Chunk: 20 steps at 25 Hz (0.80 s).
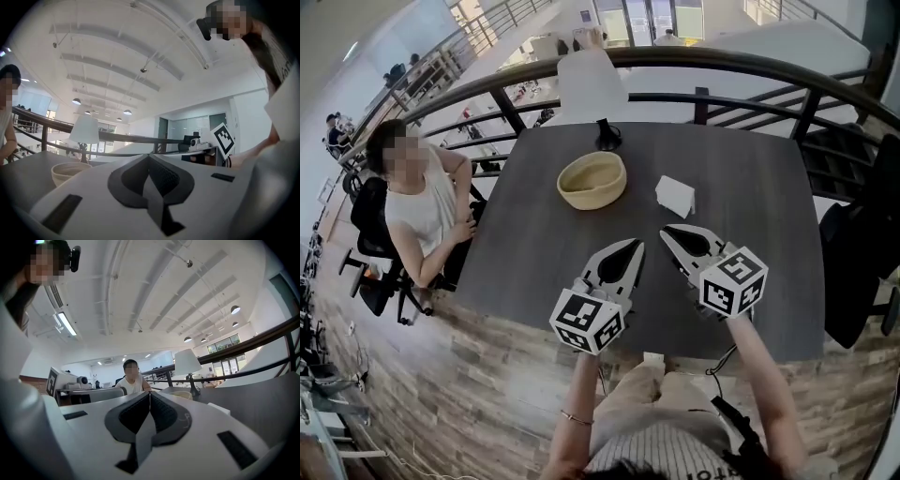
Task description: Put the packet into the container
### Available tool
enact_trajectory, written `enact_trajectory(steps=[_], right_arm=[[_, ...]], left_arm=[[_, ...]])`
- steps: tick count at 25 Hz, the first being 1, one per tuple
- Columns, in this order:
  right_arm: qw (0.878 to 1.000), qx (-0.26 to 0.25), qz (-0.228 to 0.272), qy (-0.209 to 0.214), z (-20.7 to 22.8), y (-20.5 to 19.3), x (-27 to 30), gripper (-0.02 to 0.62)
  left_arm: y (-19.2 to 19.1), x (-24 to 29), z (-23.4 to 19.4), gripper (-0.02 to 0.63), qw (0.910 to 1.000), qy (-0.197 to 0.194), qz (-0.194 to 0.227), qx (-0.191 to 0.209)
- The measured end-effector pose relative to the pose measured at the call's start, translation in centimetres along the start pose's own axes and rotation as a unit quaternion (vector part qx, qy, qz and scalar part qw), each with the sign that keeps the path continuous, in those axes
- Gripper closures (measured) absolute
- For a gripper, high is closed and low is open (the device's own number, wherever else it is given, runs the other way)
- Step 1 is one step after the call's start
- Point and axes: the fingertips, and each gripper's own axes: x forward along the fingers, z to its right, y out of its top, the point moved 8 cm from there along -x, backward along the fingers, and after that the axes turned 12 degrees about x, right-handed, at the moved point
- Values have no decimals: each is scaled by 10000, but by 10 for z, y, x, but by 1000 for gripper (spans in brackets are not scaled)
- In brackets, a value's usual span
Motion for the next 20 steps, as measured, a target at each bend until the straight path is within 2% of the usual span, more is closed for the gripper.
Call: enact_trajectory(steps=[9,15,16,20], right_arm=[[9998,-30,-153,-77,49,25,14,584],[9965,-418,-715,-83,92,38,27,581],[9957,-458,-801,-120,100,35,32,575],[9925,-480,-1062,-374,134,25,47,466]], left_arm=[[-13,46,-13,598,9997,-97,-169,-139],[-22,80,-18,598,9989,58,-335,-332],[-27,83,-22,598,9987,80,-354,-353],[-43,94,-29,598,9980,88,-459,-419]])
